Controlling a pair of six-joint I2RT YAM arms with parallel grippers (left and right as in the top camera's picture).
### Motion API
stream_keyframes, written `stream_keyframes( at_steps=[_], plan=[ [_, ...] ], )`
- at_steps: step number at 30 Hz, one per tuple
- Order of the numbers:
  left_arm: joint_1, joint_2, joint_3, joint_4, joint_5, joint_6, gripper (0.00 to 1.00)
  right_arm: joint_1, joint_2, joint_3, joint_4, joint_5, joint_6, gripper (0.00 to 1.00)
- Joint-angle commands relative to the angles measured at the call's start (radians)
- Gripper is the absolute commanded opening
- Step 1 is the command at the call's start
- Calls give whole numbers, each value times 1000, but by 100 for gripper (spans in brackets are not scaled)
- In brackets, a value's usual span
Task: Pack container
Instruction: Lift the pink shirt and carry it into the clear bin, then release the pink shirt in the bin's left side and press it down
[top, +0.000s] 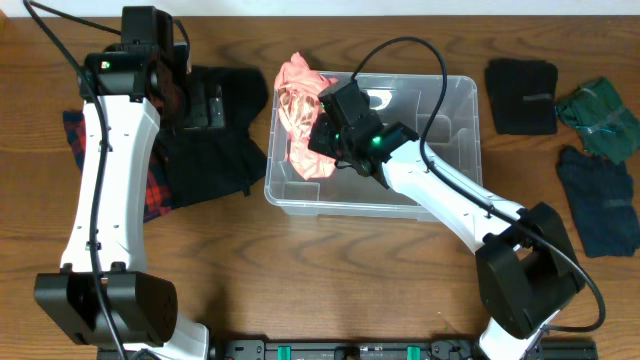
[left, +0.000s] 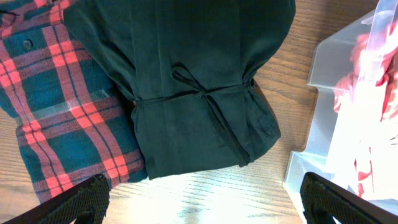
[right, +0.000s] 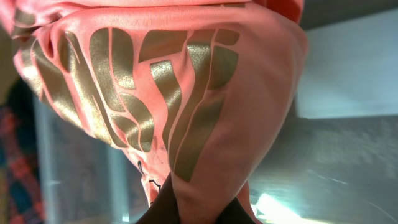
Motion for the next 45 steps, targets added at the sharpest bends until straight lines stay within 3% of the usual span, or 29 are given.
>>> stream_keyframes(
  at_steps=[1,20,23,26,27,28,40,45],
  plan=[
    [2,4,19,-3,-11,-13,98,11,11,16,-29,69,7,1],
    [2,4,19,-3,-11,-13,98,14,63,15,29,74,-21,2],
    [2,4,19,-3,-11,-13,98,14,63,15,51,59,-21,20],
    [2,4,19,-3,-11,-13,98,14,63,15,68,7,-55,82],
    [2,4,19,-3,-11,-12,98,14,63,15,75,5,-76,96],
    [2,4,19,-3,-11,-12,98,14,63,15,81,6,-98,99],
    [2,4,19,-3,-11,-12,98,-40,-40,19,83,7,-513,99],
    [2,4,19,-3,-11,-12,98,-63,-133,19,39,8,-587,99]
  ],
)
